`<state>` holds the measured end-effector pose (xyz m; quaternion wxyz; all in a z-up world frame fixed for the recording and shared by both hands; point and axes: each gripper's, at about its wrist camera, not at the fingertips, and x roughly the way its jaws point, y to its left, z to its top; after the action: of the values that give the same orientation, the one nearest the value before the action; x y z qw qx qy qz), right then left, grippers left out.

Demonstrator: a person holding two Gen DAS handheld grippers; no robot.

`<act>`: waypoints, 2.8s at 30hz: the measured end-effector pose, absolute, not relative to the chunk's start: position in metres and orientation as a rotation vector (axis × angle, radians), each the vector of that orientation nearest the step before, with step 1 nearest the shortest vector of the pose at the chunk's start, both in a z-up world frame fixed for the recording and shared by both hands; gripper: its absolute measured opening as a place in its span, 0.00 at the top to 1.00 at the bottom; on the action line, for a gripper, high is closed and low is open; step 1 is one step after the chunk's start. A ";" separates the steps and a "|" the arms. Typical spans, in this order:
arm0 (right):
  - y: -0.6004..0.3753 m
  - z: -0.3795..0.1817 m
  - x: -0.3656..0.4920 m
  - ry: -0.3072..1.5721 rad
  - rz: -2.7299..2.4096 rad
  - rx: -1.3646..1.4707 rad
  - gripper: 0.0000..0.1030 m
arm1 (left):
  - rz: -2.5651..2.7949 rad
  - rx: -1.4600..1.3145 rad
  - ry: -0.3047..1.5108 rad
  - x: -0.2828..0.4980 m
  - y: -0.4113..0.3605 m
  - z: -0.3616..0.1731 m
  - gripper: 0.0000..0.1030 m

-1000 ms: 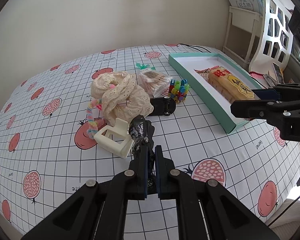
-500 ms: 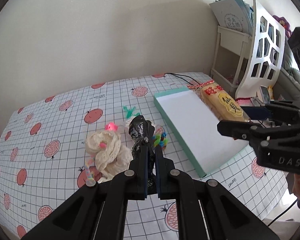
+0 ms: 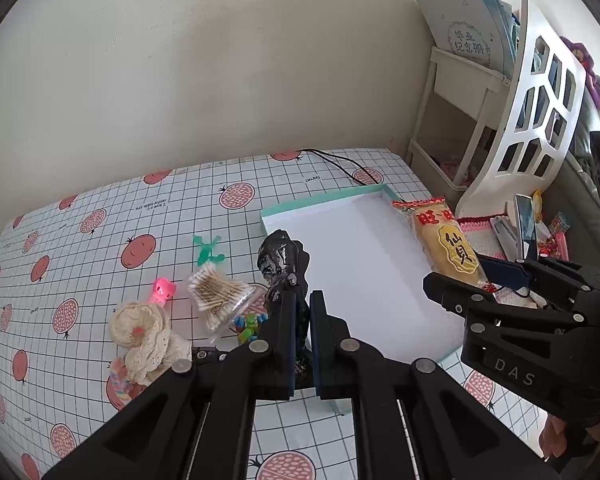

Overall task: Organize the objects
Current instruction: 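Carry the cracker bag with the right tool while the left tool carries the figure over the teal tray, then lower and release the cracker bag in the tray with the right tool while the left tool releases the figure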

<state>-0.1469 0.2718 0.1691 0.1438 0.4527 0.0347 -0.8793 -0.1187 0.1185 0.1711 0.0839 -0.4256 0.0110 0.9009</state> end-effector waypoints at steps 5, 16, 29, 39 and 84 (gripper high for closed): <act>0.296 0.148 -0.157 0.011 -2.570 1.379 0.53 | 2.666 -1.278 -0.010 -0.132 0.141 0.164 0.94; 0.326 0.067 -0.167 -0.056 -2.534 1.633 0.53 | 2.586 -1.358 0.007 -0.140 0.169 0.102 0.94; 0.312 0.036 -0.168 0.072 -2.486 1.750 0.52 | 2.518 -1.459 0.115 -0.140 0.191 0.067 0.93; 0.309 0.032 -0.169 0.074 -2.461 1.758 0.52 | 2.484 -1.471 0.004 -0.141 0.185 0.065 0.91; 0.303 0.040 -0.163 0.049 -2.519 1.688 0.12 | 2.746 -1.573 -0.290 -0.151 0.115 0.068 0.38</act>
<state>-0.1631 0.3030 0.0397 0.0546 0.5558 0.0161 -0.8294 -0.1511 0.1146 0.0683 -0.0178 -0.4949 -0.0912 0.8640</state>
